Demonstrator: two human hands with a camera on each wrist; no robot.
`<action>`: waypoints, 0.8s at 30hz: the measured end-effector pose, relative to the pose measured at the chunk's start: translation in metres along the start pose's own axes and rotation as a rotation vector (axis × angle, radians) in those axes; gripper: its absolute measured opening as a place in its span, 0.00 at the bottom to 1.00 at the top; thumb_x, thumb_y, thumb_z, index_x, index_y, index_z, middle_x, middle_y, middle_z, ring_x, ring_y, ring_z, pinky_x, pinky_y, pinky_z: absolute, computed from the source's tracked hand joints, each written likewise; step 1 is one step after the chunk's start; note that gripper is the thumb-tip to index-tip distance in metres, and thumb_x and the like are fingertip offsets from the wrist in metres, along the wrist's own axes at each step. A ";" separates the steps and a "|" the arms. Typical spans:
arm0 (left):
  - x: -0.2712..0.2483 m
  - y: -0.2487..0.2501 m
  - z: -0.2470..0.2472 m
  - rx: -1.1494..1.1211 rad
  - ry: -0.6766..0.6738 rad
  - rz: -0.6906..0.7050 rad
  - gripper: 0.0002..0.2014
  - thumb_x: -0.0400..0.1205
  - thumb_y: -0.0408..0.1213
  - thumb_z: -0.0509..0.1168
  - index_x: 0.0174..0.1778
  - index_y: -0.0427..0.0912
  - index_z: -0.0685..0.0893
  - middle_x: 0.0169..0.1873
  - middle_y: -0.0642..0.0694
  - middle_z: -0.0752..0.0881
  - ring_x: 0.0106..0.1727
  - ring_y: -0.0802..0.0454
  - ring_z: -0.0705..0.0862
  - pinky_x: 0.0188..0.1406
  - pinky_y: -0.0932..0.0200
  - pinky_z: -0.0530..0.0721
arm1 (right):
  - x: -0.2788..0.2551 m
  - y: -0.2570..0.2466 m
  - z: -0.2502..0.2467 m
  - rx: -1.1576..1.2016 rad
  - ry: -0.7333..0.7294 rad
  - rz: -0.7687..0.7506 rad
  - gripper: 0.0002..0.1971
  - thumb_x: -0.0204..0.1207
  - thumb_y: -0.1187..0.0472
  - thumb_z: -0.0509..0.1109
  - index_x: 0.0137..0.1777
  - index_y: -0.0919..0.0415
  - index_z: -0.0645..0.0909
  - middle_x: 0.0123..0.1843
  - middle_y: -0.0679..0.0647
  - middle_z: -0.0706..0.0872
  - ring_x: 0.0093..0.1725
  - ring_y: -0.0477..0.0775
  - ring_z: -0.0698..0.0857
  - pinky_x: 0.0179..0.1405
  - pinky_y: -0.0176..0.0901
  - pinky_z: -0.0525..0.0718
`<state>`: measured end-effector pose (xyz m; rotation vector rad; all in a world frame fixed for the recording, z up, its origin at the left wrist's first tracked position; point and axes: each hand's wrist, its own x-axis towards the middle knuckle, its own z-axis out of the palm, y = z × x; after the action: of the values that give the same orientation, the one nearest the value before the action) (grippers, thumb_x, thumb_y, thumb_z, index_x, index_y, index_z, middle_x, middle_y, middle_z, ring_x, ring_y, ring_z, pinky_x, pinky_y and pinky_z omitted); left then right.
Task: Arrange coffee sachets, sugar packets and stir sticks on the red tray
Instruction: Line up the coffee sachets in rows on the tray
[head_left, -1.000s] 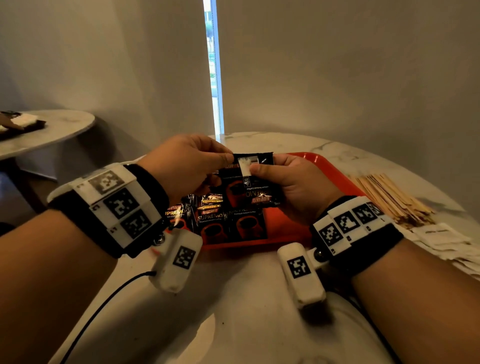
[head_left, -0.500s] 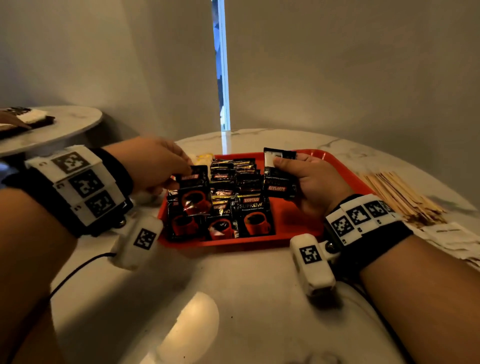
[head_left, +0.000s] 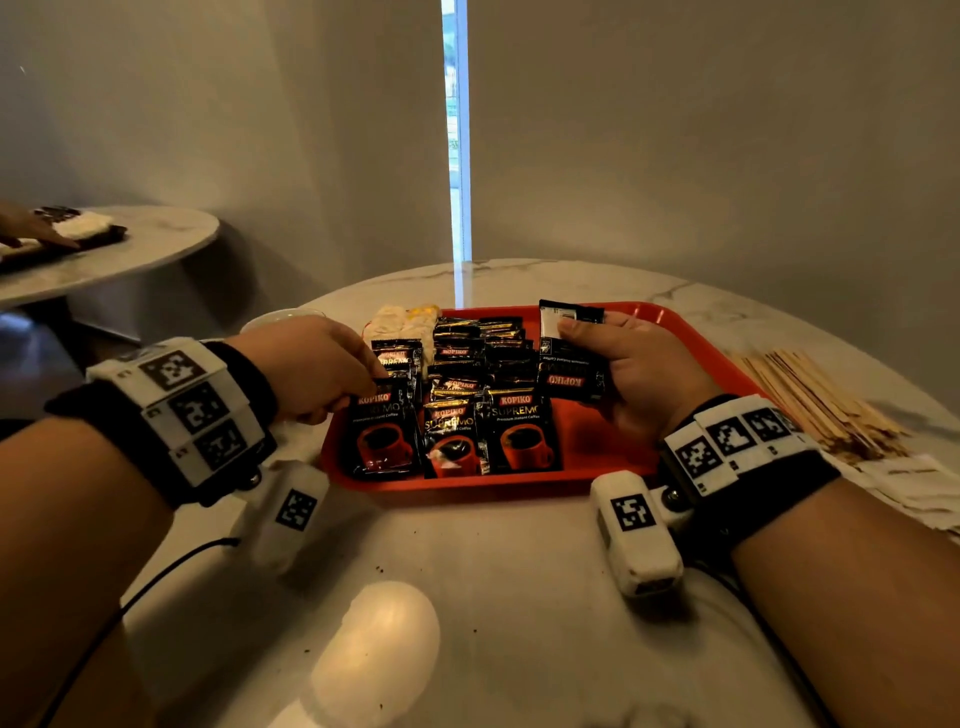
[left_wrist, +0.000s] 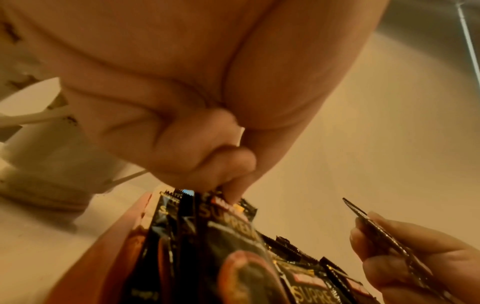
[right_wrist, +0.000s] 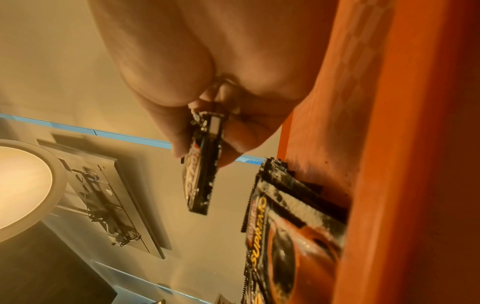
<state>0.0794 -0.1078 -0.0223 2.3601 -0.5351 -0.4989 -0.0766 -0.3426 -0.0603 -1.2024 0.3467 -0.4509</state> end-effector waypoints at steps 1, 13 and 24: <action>0.000 0.000 0.000 0.009 -0.005 0.004 0.06 0.79 0.25 0.70 0.45 0.40 0.89 0.19 0.43 0.78 0.17 0.53 0.71 0.19 0.64 0.68 | 0.000 0.000 0.000 0.001 -0.003 -0.001 0.24 0.74 0.65 0.75 0.68 0.74 0.79 0.50 0.65 0.92 0.47 0.61 0.92 0.57 0.58 0.88; 0.001 0.003 -0.001 0.075 0.013 0.048 0.08 0.77 0.27 0.73 0.45 0.46 0.90 0.19 0.46 0.81 0.19 0.52 0.74 0.21 0.62 0.71 | 0.001 0.001 0.001 0.002 -0.014 -0.006 0.20 0.75 0.65 0.76 0.65 0.72 0.81 0.49 0.64 0.91 0.47 0.63 0.92 0.72 0.70 0.75; -0.011 0.028 -0.002 -0.153 -0.022 0.140 0.02 0.80 0.36 0.74 0.42 0.45 0.90 0.30 0.44 0.82 0.28 0.46 0.73 0.27 0.62 0.69 | -0.009 -0.005 0.016 -0.045 -0.004 -0.082 0.08 0.75 0.70 0.74 0.54 0.64 0.84 0.44 0.60 0.92 0.42 0.59 0.92 0.42 0.57 0.92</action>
<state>0.0641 -0.1208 -0.0001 2.1577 -0.6438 -0.4847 -0.0775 -0.3268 -0.0502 -1.2644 0.3068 -0.5140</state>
